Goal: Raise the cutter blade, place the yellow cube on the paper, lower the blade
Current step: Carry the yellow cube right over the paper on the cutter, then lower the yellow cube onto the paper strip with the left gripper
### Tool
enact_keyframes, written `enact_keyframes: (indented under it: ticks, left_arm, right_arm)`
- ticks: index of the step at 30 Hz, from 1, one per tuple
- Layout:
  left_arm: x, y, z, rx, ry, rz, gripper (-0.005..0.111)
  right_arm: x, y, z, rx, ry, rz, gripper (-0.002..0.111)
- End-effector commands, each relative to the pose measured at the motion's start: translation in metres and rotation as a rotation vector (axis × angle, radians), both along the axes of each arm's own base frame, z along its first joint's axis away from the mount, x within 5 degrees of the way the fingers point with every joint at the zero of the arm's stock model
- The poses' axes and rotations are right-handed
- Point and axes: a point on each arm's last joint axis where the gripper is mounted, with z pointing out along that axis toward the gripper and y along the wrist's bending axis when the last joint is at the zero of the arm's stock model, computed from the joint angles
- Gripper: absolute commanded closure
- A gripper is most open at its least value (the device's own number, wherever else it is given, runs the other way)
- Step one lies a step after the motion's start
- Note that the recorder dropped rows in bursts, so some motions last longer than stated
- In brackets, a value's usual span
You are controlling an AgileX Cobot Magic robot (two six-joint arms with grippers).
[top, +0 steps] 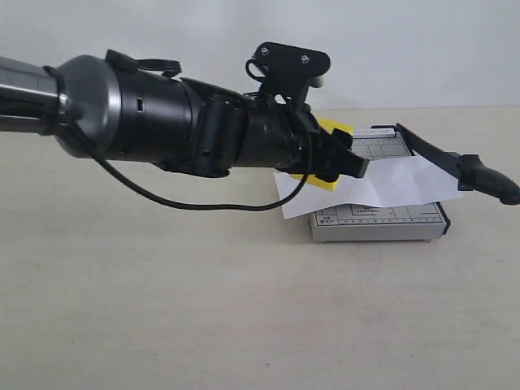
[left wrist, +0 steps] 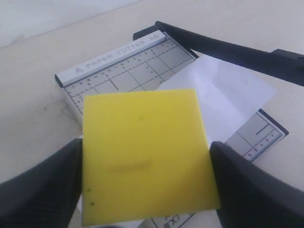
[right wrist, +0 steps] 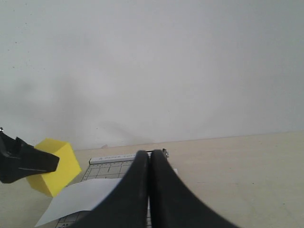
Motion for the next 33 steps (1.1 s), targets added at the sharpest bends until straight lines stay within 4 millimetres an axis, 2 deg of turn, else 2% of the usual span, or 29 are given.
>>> enact_keyframes:
  ticks: [1, 16, 28, 33]
  left_arm:
    - [0.003, -0.019, -0.003, 0.011, -0.023, -0.028, 0.102]
    - [0.028, -0.036, -0.015, 0.077, -0.084, -0.030, 0.102]
    - [0.030, -0.038, -0.016, 0.093, -0.092, -0.042, 0.102]
    - [0.031, -0.039, -0.032, 0.101, -0.060, -0.035, 0.102]
  right_arm:
    - [0.000, 0.000, 0.001, 0.006, -0.009, 0.000, 0.108]
    - [0.000, 0.000, 0.001, 0.006, -0.009, 0.000, 0.108]
    - [0.000, 0.000, 0.001, 0.006, -0.009, 0.000, 0.108]
    - [0.000, 0.000, 0.001, 0.006, -0.009, 0.000, 0.108]
